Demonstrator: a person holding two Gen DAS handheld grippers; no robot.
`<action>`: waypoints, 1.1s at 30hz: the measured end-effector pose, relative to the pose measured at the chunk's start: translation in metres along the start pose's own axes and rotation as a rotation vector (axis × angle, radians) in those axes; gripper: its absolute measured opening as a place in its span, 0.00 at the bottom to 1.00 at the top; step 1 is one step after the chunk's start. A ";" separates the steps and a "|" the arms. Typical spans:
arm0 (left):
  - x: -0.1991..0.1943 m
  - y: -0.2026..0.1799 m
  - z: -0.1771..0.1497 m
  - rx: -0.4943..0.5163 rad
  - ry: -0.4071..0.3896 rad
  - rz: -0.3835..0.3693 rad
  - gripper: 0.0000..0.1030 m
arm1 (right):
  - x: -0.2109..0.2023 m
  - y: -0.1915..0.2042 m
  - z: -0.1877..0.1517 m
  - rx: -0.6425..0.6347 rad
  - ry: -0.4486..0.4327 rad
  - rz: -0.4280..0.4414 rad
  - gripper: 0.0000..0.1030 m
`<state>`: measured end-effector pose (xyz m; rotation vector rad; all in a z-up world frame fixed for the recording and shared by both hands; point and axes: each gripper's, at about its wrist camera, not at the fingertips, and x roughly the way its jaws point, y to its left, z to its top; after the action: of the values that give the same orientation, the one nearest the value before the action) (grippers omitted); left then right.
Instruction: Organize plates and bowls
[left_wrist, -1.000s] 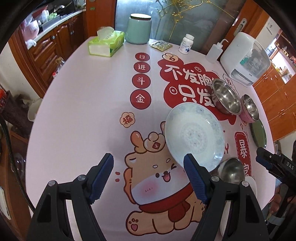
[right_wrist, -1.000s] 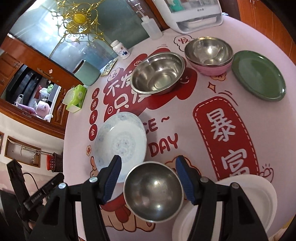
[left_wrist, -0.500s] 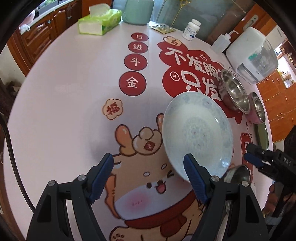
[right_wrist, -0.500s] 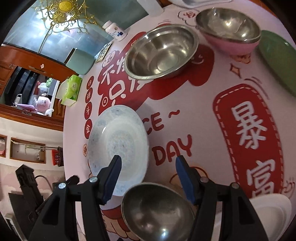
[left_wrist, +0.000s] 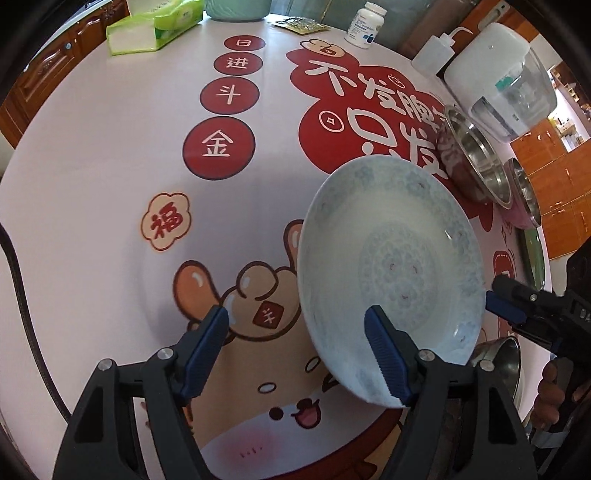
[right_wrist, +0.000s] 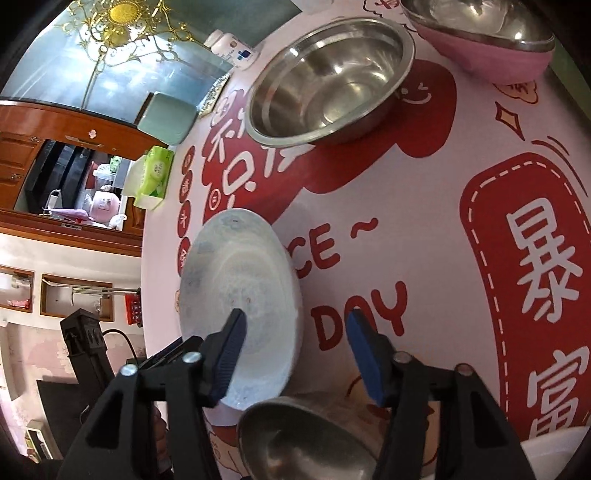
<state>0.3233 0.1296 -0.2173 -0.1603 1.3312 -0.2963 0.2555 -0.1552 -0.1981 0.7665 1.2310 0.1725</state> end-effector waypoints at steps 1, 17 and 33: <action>0.000 0.000 0.000 0.003 -0.017 0.000 0.70 | 0.003 -0.001 0.000 0.005 0.006 0.004 0.44; 0.003 -0.007 0.007 0.028 -0.078 -0.019 0.40 | 0.022 -0.003 0.001 -0.007 0.050 -0.001 0.19; 0.007 -0.006 0.008 0.033 -0.051 -0.062 0.15 | 0.030 -0.002 0.000 -0.033 0.070 0.025 0.07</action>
<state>0.3319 0.1215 -0.2205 -0.1803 1.2717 -0.3643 0.2660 -0.1414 -0.2233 0.7528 1.2827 0.2410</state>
